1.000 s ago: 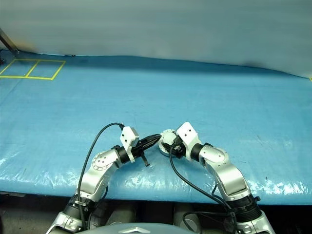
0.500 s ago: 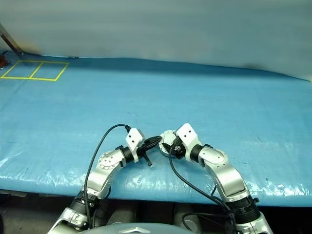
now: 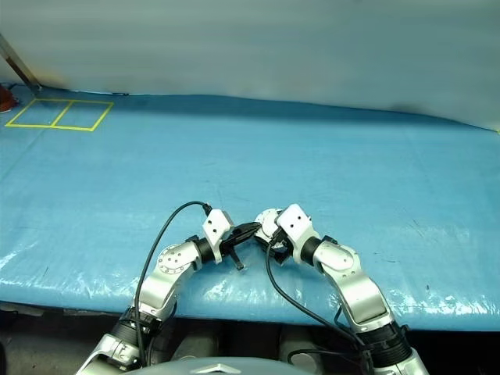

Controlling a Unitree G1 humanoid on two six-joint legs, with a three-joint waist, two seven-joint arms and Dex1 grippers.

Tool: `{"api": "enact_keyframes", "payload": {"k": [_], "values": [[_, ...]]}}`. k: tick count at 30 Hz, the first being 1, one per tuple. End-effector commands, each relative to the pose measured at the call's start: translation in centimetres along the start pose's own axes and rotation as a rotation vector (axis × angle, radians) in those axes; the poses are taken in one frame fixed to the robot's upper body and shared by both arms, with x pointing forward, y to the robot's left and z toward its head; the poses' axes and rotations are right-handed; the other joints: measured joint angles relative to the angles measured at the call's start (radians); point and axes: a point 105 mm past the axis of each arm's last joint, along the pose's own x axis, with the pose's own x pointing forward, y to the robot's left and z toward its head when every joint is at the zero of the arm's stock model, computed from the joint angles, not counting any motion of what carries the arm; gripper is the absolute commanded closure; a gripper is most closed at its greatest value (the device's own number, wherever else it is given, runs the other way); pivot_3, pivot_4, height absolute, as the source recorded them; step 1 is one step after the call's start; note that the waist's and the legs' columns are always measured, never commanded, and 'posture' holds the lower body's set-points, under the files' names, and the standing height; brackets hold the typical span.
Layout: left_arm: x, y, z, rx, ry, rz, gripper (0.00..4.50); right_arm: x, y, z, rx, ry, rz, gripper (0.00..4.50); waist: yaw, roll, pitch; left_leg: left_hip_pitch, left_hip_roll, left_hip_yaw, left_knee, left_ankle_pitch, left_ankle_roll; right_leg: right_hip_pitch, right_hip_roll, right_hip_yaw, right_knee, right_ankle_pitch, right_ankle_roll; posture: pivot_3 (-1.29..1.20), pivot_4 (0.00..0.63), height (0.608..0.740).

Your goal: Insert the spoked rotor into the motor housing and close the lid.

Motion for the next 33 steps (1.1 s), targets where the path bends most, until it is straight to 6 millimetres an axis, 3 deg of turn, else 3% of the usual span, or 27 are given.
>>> {"api": "enact_keyframes", "payload": {"k": [1,5,11,26,33], "values": [[0.2,-0.8,-0.6,0.004,0.023,-0.033,4.5,-0.1,2.2,-1.3,0.173,0.033,0.116,0.05,0.0,0.0,0.0,0.0,0.0,0.0,0.0,0.0,0.0,0.0,0.0,0.0,0.0,0.0,0.0,0.0,0.15,0.74],[0.3,-0.9,-0.6,0.004,0.025,-0.033,4.5,-0.3,0.6,1.6,0.101,-0.089,0.013,0.05,0.002,0.002,0.002,-0.003,0.0,-0.001,-0.001,0.0,0.0,-0.002,0.0,-0.001,0.0,0.0,-0.001,0.0,0.15,0.74],[0.4,-1.3,-0.8,0.005,0.032,-0.049,4.5,-1.2,-0.8,4.1,0.152,-0.223,-0.068,0.05,0.001,0.005,0.004,-0.01,0.0,-0.001,0.0,0.001,-0.001,-0.008,0.0,-0.001,0.002,0.0,-0.001,0.0,0.15,0.74],[0.2,-2.6,-1.2,-0.008,0.054,-0.118,4.5,-3.2,-3.6,4.1,0.416,-0.367,-0.233,0.05,0.011,0.013,0.009,-0.011,-0.001,-0.002,0.001,0.001,-0.001,-0.009,-0.001,-0.002,0.002,0.0,-0.001,0.0,0.15,0.74],[0.3,-2.4,-1.0,0.005,0.059,-0.107,4.5,-4.4,-4.0,2.6,0.556,-0.328,-0.21,0.05,0.011,0.013,0.009,-0.011,-0.001,-0.002,0.001,0.001,-0.001,-0.009,-0.001,-0.002,0.003,0.0,0.0,0.0,0.15,0.74]]}}
